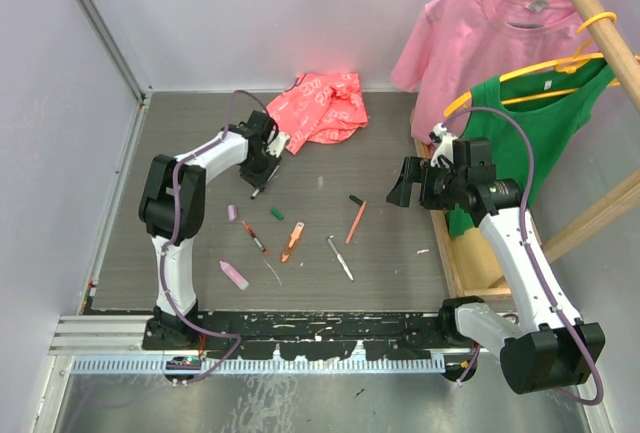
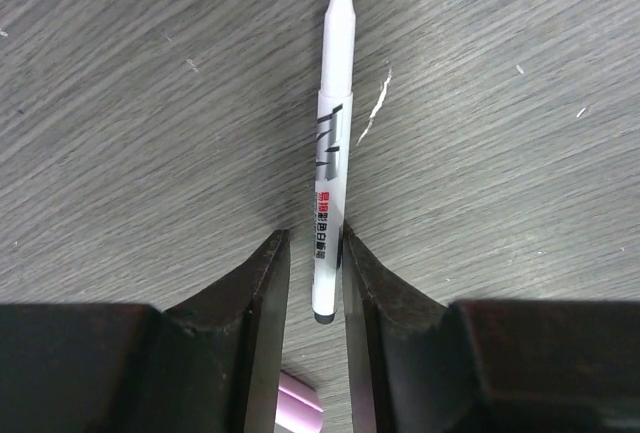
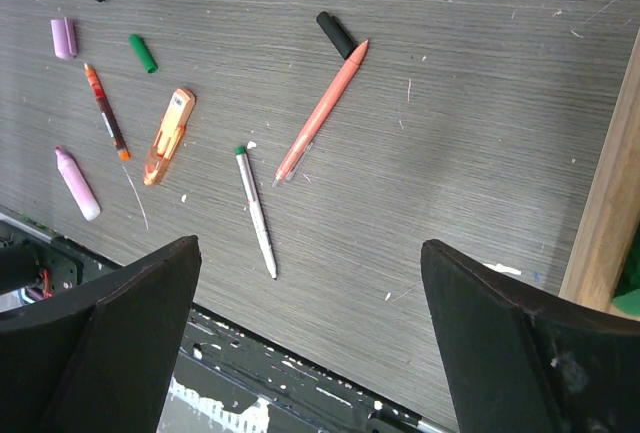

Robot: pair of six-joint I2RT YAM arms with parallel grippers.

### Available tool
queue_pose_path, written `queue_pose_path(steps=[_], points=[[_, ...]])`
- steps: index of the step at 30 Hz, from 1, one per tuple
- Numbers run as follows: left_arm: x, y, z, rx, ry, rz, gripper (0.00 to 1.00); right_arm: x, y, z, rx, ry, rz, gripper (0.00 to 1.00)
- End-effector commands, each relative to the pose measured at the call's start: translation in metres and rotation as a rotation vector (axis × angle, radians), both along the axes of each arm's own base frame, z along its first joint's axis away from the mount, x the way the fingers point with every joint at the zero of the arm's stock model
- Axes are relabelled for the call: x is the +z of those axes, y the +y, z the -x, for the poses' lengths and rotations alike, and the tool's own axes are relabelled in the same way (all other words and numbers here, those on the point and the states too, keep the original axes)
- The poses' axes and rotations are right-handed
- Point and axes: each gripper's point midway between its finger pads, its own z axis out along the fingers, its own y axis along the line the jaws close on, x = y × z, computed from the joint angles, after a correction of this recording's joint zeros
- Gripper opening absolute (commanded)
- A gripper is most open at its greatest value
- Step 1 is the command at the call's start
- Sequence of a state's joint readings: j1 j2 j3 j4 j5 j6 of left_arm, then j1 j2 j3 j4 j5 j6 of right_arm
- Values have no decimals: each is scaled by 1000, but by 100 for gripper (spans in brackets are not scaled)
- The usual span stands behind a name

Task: Insert the pens into the pen caps
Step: Pick up the pen from the center of the board.

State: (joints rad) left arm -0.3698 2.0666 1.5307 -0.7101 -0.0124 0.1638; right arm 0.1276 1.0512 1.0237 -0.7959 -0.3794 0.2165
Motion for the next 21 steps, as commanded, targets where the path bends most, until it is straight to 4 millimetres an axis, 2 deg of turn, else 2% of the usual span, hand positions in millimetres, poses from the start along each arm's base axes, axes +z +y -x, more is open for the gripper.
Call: queue_pose_path(steps=[1, 6, 10, 14, 21], points=[[-14, -2, -1, 4, 12, -1, 27, 23, 3, -3, 5, -70, -16, 96], [-16, -2, 2, 14, 24, -3, 17, 23, 1, -2, -1, -73, -13, 97], [1, -2, -4, 56, -21, 6, 6, 24, -3, -3, -22, -82, 7, 97], [47, -11, -6, 108, -100, 96, 0, 30, -13, -11, -94, -116, 29, 97], [154, -18, 6, 139, -281, 263, 0, 50, -34, -31, -236, -205, 85, 99]])
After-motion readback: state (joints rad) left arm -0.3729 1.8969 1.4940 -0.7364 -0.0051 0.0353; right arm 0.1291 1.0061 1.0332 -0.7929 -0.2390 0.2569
